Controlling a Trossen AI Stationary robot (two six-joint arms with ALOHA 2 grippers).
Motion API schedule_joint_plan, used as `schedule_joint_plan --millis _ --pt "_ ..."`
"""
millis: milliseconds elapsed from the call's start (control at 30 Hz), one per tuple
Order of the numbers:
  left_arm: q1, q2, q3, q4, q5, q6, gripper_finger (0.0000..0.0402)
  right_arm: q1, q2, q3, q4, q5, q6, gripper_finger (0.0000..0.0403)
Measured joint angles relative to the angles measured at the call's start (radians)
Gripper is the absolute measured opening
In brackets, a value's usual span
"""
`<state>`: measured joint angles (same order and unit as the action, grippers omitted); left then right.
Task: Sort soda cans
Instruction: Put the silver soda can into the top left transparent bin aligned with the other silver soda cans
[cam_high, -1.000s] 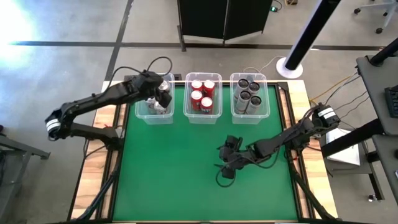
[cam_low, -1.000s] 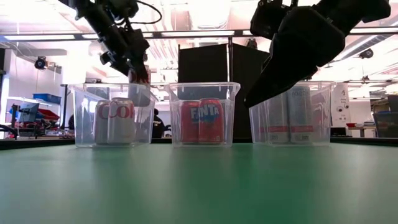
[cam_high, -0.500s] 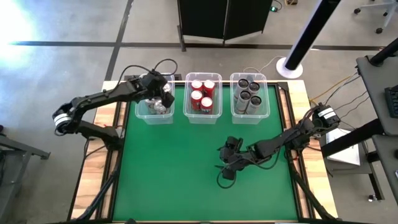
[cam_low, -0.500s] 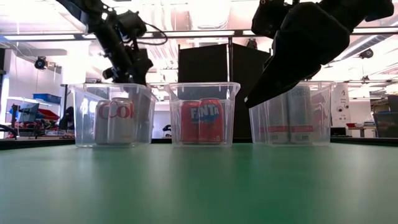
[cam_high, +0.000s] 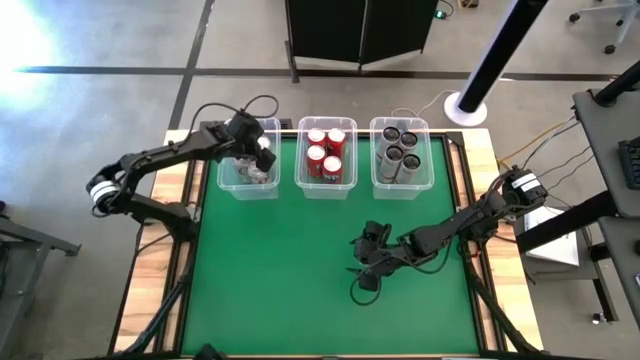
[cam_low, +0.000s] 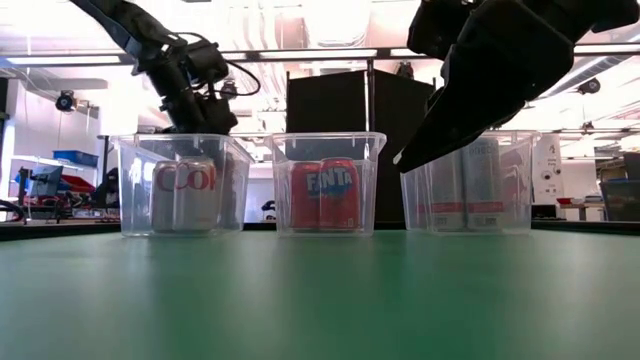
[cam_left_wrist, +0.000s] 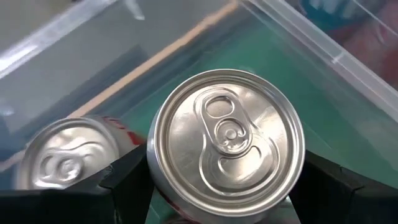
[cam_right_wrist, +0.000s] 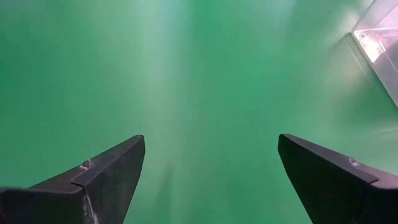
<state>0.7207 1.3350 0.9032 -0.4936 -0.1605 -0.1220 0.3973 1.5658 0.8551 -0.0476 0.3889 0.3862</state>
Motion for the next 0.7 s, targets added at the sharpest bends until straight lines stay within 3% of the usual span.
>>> schedule_joint_plan --millis 267,533,700 --pt "0.009 0.002 -0.065 0.138 0.058 0.035 0.0284 0.0 0.0 0.0 0.0 0.0 0.011 0.0364" --pt "0.017 0.039 -0.068 0.154 0.049 0.032 0.0284 0.0 0.0 0.0 0.0 0.0 0.01 0.0364" --pt "0.018 0.059 -0.067 0.134 0.043 0.041 0.0307 0.0 0.0 0.0 0.003 0.0 0.014 0.0364"
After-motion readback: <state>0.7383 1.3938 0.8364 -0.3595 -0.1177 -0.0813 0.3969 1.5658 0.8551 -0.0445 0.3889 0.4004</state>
